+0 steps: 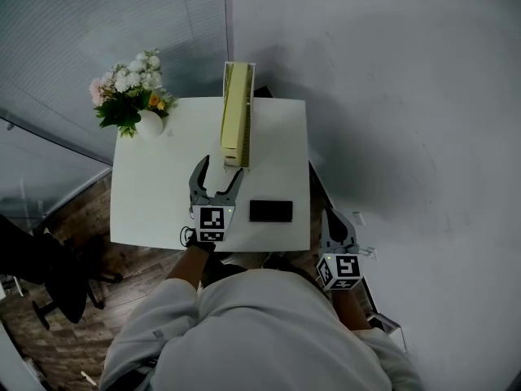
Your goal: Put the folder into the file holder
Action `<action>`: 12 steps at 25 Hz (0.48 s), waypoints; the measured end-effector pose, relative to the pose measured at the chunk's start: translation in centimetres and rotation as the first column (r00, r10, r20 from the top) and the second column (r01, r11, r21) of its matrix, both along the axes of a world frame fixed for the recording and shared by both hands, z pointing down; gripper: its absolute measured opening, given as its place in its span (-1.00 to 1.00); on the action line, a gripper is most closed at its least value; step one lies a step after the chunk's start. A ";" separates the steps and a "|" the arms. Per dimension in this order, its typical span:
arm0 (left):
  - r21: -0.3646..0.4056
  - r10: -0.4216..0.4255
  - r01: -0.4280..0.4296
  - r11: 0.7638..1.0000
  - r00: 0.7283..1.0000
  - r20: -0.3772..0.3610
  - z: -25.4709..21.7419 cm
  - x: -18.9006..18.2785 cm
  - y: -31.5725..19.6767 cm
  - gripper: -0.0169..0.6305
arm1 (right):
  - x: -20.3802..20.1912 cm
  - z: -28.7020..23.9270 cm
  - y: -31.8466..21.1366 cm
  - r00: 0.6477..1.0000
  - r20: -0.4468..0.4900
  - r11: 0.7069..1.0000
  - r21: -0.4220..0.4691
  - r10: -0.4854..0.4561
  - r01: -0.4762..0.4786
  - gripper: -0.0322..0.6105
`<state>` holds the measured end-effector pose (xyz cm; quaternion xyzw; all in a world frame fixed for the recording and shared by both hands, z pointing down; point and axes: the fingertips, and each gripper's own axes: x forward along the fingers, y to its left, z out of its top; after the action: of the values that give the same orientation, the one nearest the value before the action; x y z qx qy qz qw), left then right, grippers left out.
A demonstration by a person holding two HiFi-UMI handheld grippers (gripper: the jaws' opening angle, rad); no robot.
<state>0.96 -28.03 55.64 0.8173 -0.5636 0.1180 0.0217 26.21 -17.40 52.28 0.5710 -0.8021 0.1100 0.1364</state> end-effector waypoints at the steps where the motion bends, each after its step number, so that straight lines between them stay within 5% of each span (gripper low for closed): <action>1: 0.004 0.020 -0.020 1.000 1.000 -0.001 -0.7 -0.1 0.6 0.20 | -0.5 -0.3 -0.1 1.000 0.005 1.000 0.009 0.000 0.000 -0.86; 12: 0.040 0.154 -0.154 0.987 0.988 -0.007 -6.6 -4.2 5.4 0.09 | -4.0 -3.3 -0.4 0.999 0.026 0.996 0.084 0.035 -0.037 -0.86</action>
<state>-3.28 -22.62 49.04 0.8592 -0.5009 0.1040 -0.0008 22.19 -17.80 49.00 0.5891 -0.7973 0.0853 0.1002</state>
